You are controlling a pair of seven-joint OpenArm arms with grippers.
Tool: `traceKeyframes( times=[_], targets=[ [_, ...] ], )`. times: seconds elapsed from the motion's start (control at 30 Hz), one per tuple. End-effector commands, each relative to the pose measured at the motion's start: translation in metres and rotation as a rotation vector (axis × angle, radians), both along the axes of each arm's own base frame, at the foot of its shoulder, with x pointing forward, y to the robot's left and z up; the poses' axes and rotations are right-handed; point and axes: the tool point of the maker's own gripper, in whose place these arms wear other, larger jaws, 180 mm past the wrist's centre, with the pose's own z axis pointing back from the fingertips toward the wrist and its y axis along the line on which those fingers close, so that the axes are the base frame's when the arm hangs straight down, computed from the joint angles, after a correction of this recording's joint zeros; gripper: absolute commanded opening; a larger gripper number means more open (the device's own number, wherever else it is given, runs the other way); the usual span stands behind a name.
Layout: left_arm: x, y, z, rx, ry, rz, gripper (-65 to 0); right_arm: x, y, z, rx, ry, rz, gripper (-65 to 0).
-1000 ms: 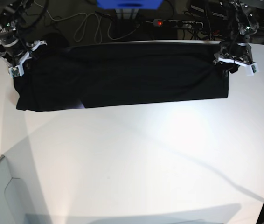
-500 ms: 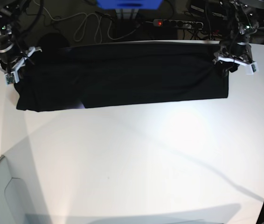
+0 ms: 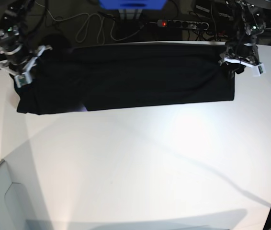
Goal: Fold the T-shirt properly
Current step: 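Adjust the right gripper's grip on the strip end, left gripper holding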
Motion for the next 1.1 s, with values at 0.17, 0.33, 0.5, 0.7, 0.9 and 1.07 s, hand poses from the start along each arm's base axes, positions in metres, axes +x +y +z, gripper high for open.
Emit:
traceKeyframes(
  times=[0.17, 0.33, 0.5, 0.7, 0.9, 1.07],
  targets=[
    [0.004, 0.005, 0.009, 0.018, -0.032, 0.0, -32.4, 0.0, 0.05, -0.005, 0.073, 0.005, 0.158, -44.9],
    [0.004, 0.005, 0.009, 0.018, -0.031, 0.0, -32.4, 0.011, 0.065, -0.002, 0.094, -0.019, 0.199, -26.7],
    [0.004, 0.005, 0.009, 0.018, -0.031, 0.0, -32.4, 0.029, 0.081, -0.009, 0.126, -0.022, 0.241, -25.3],
    [0.003, 0.005, 0.009, 0.018, -0.029, 0.0, -32.5, 0.037, 0.093, -0.021, 0.133, 0.01, 0.319, -25.3],
    [0.003, 0.005, 0.009, 0.018, -0.029, 0.0, -32.5, 0.036, 0.097, -0.031, 0.152, 0.036, 0.324, -27.1],
    [0.003, 0.005, 0.009, 0.018, -0.029, 0.001, -32.5, 0.036, 0.097, -0.031, 0.152, 0.036, 0.324, -45.8]
  ],
)
